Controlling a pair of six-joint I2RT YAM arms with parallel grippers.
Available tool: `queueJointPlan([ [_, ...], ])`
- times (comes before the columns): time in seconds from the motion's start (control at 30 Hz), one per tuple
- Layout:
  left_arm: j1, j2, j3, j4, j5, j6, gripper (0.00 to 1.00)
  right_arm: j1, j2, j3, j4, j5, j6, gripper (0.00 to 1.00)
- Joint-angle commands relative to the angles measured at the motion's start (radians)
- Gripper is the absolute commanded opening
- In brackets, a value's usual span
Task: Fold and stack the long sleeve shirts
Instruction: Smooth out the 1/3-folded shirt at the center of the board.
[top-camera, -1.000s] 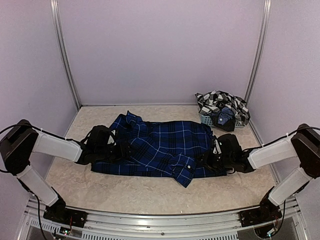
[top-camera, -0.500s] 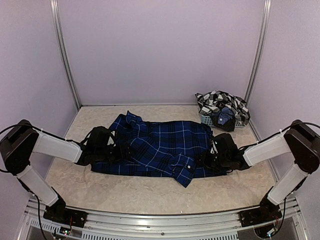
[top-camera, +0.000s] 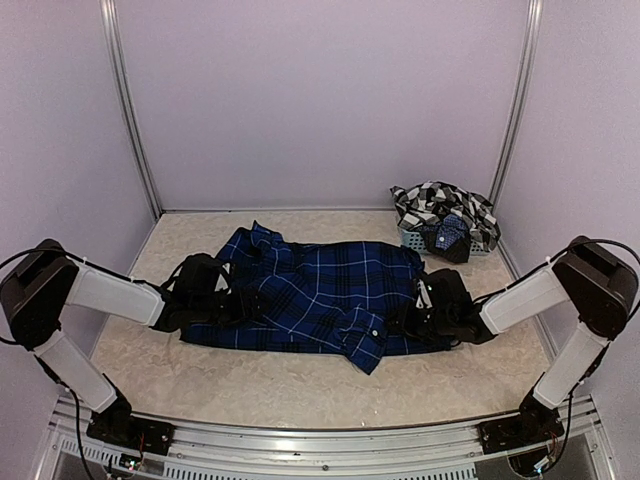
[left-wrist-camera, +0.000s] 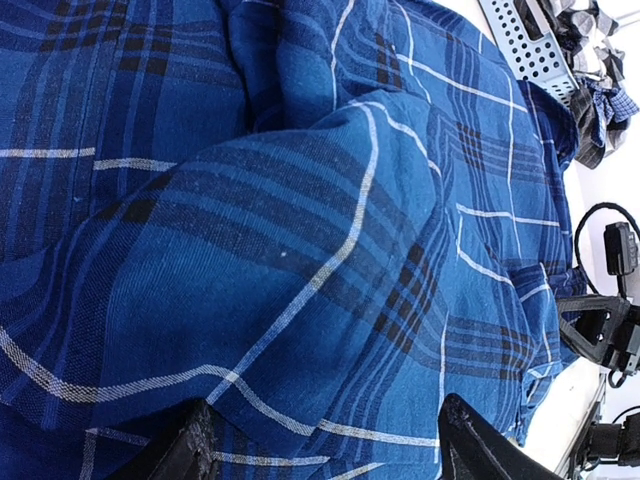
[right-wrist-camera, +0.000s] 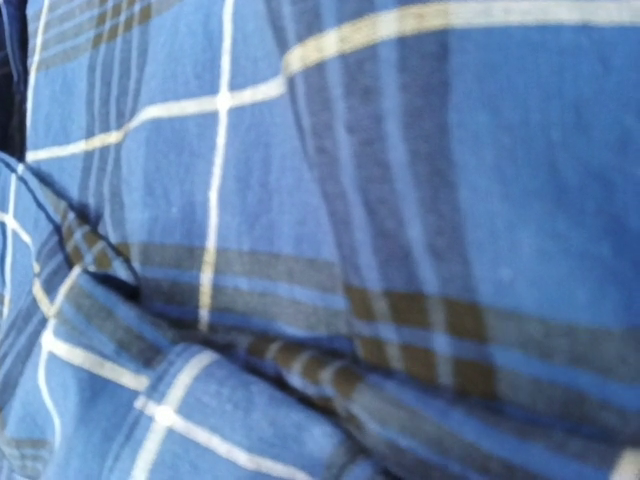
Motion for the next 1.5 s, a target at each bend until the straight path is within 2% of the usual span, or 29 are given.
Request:
queueJointPlan([
  [0.0,0.006,0.011,-0.015,0.021,-0.001,0.014,0.72,-0.007,0.008,-0.019,0.012,0.001,-0.017,0.1],
  [0.1,0.006,0.011,-0.015,0.021,-0.001,0.014,0.72,-0.006,-0.018,-0.021,0.014,0.012,-0.028,0.0],
  [0.27,0.007,-0.001,-0.021,0.018,-0.011,0.013,0.72,-0.01,-0.104,-0.014,-0.015,0.041,-0.072,0.0],
  [0.47,0.01,-0.047,-0.029,0.013,-0.033,0.027,0.73,-0.035,-0.223,0.072,-0.277,0.078,-0.178,0.0],
  [0.73,0.012,-0.142,-0.023,0.006,-0.048,0.073,0.79,-0.136,-0.306,0.157,-0.566,0.021,-0.332,0.0],
  [0.93,0.021,-0.207,-0.025,-0.013,-0.062,0.119,0.81,-0.174,-0.297,0.209,-0.681,-0.01,-0.411,0.0],
  [1.17,0.031,-0.225,-0.035,-0.057,-0.037,0.134,0.81,-0.179,-0.252,0.251,-0.722,-0.021,-0.458,0.0],
  [1.47,0.027,-0.307,-0.121,-0.133,-0.041,0.155,0.81,-0.204,-0.179,0.336,-0.781,0.016,-0.537,0.0],
])
